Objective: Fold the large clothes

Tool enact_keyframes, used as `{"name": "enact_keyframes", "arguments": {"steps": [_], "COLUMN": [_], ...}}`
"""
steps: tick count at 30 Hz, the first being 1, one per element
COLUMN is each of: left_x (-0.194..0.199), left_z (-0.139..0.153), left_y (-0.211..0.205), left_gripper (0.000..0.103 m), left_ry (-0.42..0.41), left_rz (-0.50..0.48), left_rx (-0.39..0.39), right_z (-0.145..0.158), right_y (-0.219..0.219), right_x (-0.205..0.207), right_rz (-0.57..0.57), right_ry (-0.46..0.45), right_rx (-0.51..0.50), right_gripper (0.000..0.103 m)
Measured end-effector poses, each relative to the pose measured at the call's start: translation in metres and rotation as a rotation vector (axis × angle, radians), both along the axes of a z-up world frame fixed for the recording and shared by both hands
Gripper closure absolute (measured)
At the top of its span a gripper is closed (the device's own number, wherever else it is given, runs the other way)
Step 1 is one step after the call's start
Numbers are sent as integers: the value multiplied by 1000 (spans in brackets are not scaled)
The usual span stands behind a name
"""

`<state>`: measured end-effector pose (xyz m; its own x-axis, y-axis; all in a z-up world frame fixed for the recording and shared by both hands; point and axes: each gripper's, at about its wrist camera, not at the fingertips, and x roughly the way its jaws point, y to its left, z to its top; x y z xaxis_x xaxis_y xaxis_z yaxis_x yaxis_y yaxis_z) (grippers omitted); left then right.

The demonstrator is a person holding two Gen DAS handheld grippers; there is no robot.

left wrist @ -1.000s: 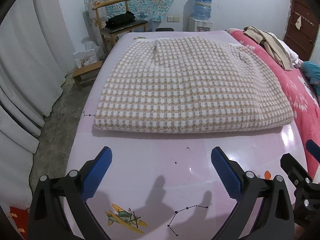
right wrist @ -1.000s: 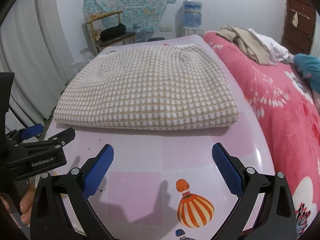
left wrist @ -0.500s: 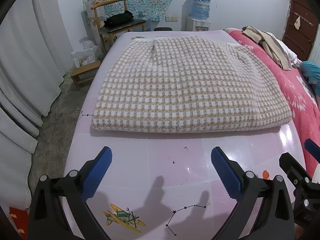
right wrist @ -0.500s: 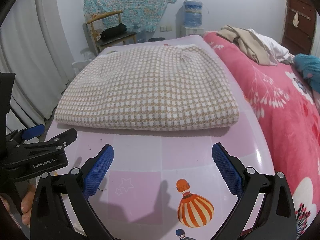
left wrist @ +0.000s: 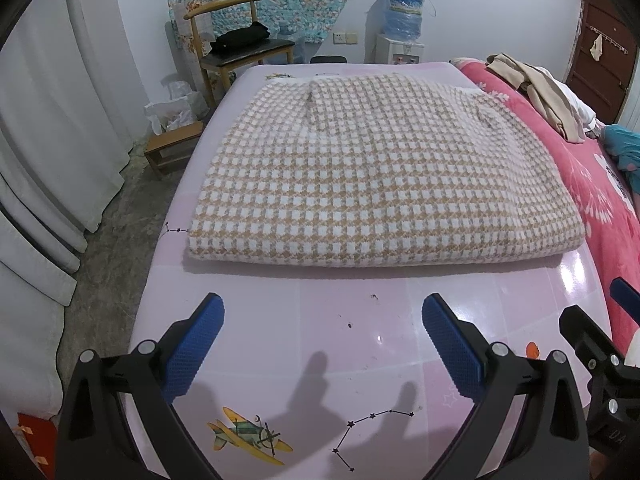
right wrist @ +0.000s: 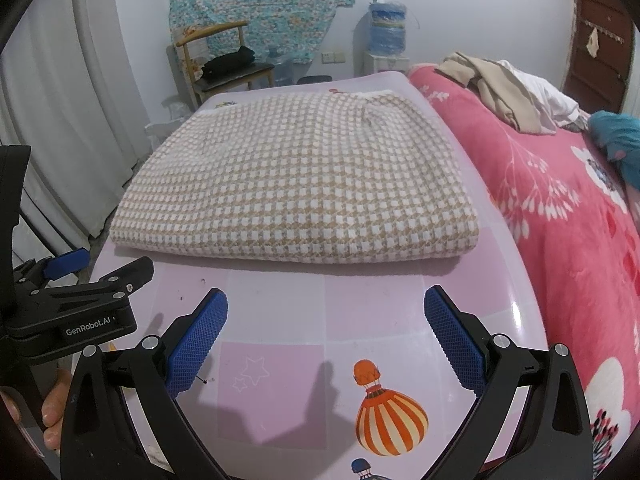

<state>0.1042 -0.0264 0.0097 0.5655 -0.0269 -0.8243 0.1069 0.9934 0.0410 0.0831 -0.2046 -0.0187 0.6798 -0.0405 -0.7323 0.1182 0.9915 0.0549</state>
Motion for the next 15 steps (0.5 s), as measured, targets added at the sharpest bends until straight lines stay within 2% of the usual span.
{"name": "enact_keyframes", "arguments": {"steps": [15], "left_x": [1], "left_z": [2], "left_y": [1], "left_gripper": [5], "left_ry": [-2], "left_rz": [2], "left_rx": [-2], "right_z": [0], "right_y": [1], "right_x": [0], "right_rz": [-5], "right_ry": [0], "right_rx": [0], "right_gripper": [8]}}
